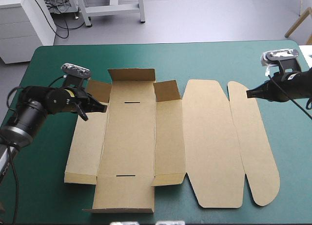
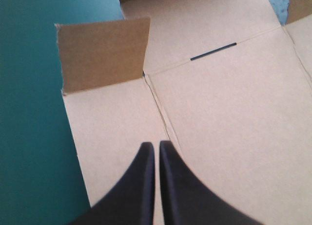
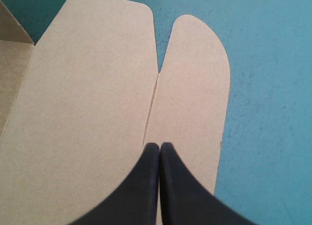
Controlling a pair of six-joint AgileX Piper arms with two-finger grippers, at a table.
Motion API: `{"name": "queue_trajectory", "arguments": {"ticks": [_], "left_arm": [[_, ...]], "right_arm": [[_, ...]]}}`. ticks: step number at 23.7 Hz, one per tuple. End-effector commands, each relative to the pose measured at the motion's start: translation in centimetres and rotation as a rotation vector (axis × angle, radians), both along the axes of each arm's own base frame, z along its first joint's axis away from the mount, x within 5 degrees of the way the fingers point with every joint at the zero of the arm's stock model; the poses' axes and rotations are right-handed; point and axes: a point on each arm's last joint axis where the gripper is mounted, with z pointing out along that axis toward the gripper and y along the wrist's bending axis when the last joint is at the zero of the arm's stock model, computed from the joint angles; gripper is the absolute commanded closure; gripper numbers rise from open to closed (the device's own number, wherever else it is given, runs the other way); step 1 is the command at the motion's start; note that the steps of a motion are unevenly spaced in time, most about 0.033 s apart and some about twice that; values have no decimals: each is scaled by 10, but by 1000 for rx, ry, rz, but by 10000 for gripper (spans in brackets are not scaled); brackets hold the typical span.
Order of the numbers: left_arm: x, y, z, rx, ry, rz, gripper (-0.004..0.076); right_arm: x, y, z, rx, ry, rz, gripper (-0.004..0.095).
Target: Fold the box
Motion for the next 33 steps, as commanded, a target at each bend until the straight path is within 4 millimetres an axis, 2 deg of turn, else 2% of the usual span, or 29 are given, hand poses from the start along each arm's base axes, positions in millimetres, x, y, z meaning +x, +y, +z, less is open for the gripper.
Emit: {"name": "queue_trajectory", "arguments": {"ticks": [1,7,11,15,20,25,27,29,30,33], "left_arm": [[-4,30,21,-182,-21,1,709],[-22,86,23,-402,89,5,709],[-31,110,23,-419,104,41,709],[-39,137,21,-398,101,149,710],[-42,148,17,-360,138,259,711],[-41,148,17,-370,128,267,702],[-42,147,17,-376,142,260,656],[-43,145,14,-385,160,243,575],[-44,145,9,-390,174,238,479],[-45,144,-9,-418,231,243,290]], "right_arm": [[-15,1,8,2,-101,-16,927],[-23,2,-5,-1,-70,-9,927],[-23,2,-4,5,-83,-11,927],[-22,2,-3,9,-101,-10,927],[-21,2,-2,9,-104,-11,927],[-21,2,-2,11,-105,-10,927],[-21,3,-2,18,-106,-10,927],[-21,3,-2,20,-106,-10,928],[-21,3,-2,20,-106,-10,927],[-21,3,-2,12,-108,-1,927]]}}
